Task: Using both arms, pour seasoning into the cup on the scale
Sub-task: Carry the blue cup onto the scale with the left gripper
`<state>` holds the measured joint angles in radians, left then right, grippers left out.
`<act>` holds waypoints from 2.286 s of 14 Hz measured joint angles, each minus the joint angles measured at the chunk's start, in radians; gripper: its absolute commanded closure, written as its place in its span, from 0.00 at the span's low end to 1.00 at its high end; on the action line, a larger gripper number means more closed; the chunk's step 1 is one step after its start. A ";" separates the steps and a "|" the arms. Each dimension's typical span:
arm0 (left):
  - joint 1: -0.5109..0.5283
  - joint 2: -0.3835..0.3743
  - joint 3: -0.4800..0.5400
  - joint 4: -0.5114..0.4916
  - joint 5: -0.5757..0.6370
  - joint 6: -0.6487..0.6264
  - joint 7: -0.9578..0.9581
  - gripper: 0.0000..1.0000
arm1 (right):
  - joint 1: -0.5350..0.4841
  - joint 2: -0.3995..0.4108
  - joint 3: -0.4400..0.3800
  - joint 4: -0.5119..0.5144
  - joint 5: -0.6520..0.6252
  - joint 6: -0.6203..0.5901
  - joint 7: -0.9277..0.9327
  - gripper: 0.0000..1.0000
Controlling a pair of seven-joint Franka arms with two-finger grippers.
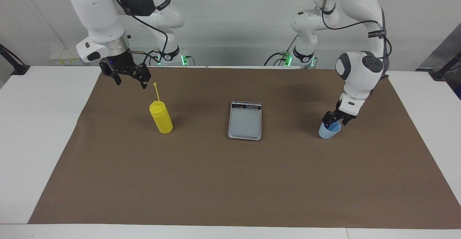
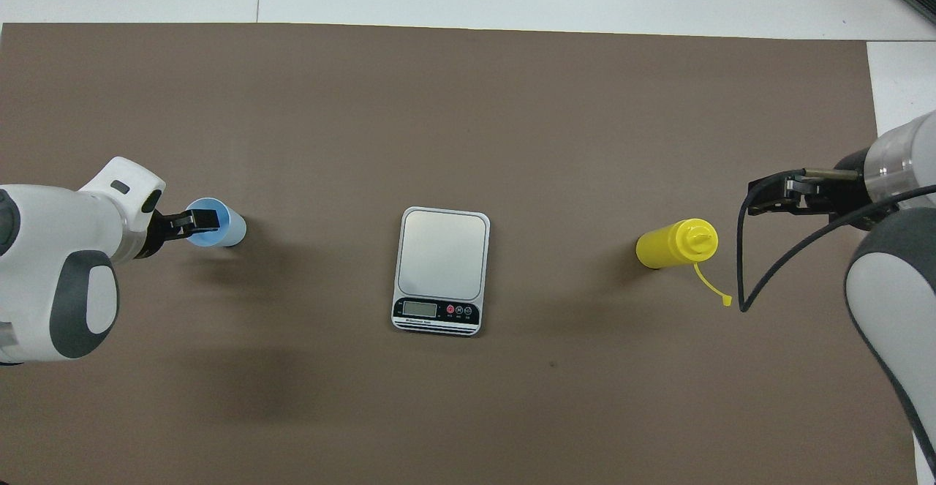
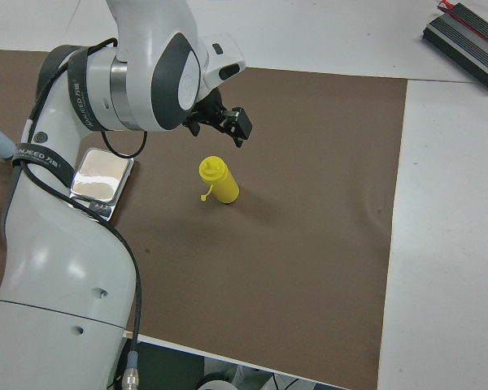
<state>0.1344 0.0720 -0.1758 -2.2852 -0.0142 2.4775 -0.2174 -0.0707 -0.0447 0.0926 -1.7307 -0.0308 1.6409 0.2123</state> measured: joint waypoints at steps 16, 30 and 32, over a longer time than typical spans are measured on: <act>-0.134 -0.003 -0.009 0.384 -0.052 -0.437 -0.113 1.00 | -0.015 -0.007 0.005 0.004 0.005 -0.002 0.011 0.00; -0.544 0.136 -0.012 0.390 -0.018 -0.257 -0.426 1.00 | -0.037 0.008 0.002 0.002 0.149 0.033 0.408 0.00; -0.552 0.148 -0.012 0.389 -0.016 -0.253 -0.429 1.00 | -0.063 0.022 0.000 0.000 0.183 0.036 0.501 0.00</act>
<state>-0.4178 0.2198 -0.1878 -1.8963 -0.0305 2.2242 -0.6468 -0.1342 -0.0224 0.0925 -1.7302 0.1522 1.6772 0.7133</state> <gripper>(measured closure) 0.969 0.000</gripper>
